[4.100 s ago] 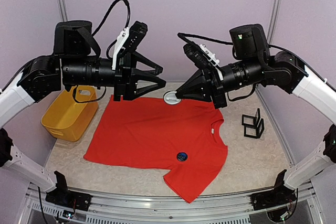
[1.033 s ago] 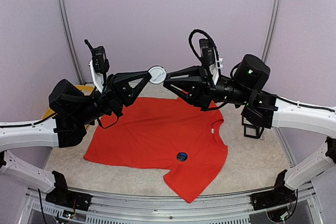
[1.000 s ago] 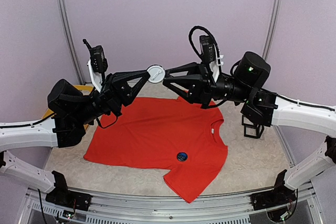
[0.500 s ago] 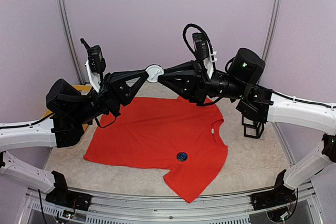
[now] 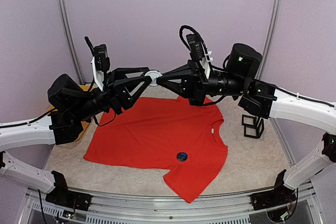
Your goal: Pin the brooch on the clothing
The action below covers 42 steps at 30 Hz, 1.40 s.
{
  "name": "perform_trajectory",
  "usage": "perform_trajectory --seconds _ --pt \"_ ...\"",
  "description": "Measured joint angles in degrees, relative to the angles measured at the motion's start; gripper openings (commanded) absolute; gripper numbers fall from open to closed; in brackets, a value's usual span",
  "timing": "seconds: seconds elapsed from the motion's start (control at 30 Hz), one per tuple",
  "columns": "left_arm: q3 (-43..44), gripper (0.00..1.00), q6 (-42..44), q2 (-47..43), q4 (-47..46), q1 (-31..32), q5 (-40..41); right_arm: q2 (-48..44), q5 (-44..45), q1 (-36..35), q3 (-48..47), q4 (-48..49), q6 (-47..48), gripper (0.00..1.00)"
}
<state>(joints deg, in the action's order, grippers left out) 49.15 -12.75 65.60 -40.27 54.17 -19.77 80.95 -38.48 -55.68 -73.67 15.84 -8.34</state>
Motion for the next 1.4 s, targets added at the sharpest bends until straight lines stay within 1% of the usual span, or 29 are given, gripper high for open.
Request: perform_trajectory --seconds 0.13,0.17,0.23,0.37,0.47,0.5,0.57,0.73,0.77,0.83,0.87,0.97,1.1,1.13,1.17,1.2,1.23,1.3,1.4 --pt "9.92 0.68 6.05 -0.13 19.34 -2.45 -0.09 -0.87 1.38 0.83 -8.11 -21.94 10.75 0.00" --pt "13.64 0.68 8.55 -0.13 25.53 -2.78 -0.72 -1.36 1.92 0.90 -9.75 -26.56 12.70 0.00" --pt "18.49 0.68 12.44 -0.13 33.55 -2.82 -2.51 -2.38 2.99 1.07 -12.13 -33.77 15.67 0.00" --pt "24.06 0.68 19.08 0.63 47.12 -1.88 -6.03 -3.72 4.72 0.55 -14.45 -43.32 18.99 0.00" --pt "26.43 0.66 21.97 3.34 53.90 -0.72 -6.71 -3.69 6.25 -0.57 -14.69 -46.66 19.96 0.00" --pt "26.84 0.65 22.58 4.31 55.28 -0.17 -6.67 -3.61 6.58 -0.90 -14.69 -47.32 20.17 0.00" --pt "27.10 0.59 24.17 6.21 57.86 1.49 -6.34 -3.37 7.15 -1.53 -14.69 -48.06 20.57 0.00" --pt "27.10 0.32 25.55 7.52 60.48 3.76 -5.68 -2.32 7.48 -2.12 -14.82 -49.05 21.18 0.00" --pt "27.10 0.27 25.81 7.41 60.35 3.78 -5.62 -2.03 7.48 -2.19 -14.95 -49.11 21.29 0.00" --pt "27.08 0.24 26.16 7.30 60.13 3.78 -5.29 -1.60 7.52 -2.27 -15.19 -49.27 21.62 0.00" --pt "27.06 0.20 26.14 7.23 60.02 3.78 -5.25 -1.46 7.56 -2.29 -15.34 -49.37 21.81 0.00" --pt "26.67 0.00 26.05 6.75 59.67 3.78 -5.27 -1.44 7.69 -2.29 -15.56 -49.42 22.21 0.00" --pt "26.53 0.00 26.29 6.32 59.63 3.82 -5.16 -1.44 7.91 -2.29 -15.74 -49.40 22.38 0.00" --pt "26.53 0.00 26.29 6.32 59.63 3.82 -5.16 -1.46 8.09 -2.32 -15.74 -49.40 22.43 0.07" --pt "26.53 0.00 26.29 6.32 59.63 3.82 -5.09 -1.46 8.22 -2.34 -15.74 -49.35 22.45 0.24" --pt "26.36 0.00 26.25 6.27 59.39 3.82 -4.90 -1.49 8.61 -2.34 -15.67 -49.18 22.49 0.37" --pt "26.03 0.00 26.14 6.16 59.04 3.82 -4.79 -1.73 9.07 -2.34 -15.17 -48.54 22.40 0.42" --pt "24.81 0.00 25.88 5.60 58.01 3.82 -4.33 -3.28 9.64 -2.34 -12.15 -45.33 22.08 0.48" --pt "22.82 0.00 25.35 4.50 56.28 3.78 -4.17 -6.36 9.81 -2.34 -5.62 -38.49 20.06 0.50"
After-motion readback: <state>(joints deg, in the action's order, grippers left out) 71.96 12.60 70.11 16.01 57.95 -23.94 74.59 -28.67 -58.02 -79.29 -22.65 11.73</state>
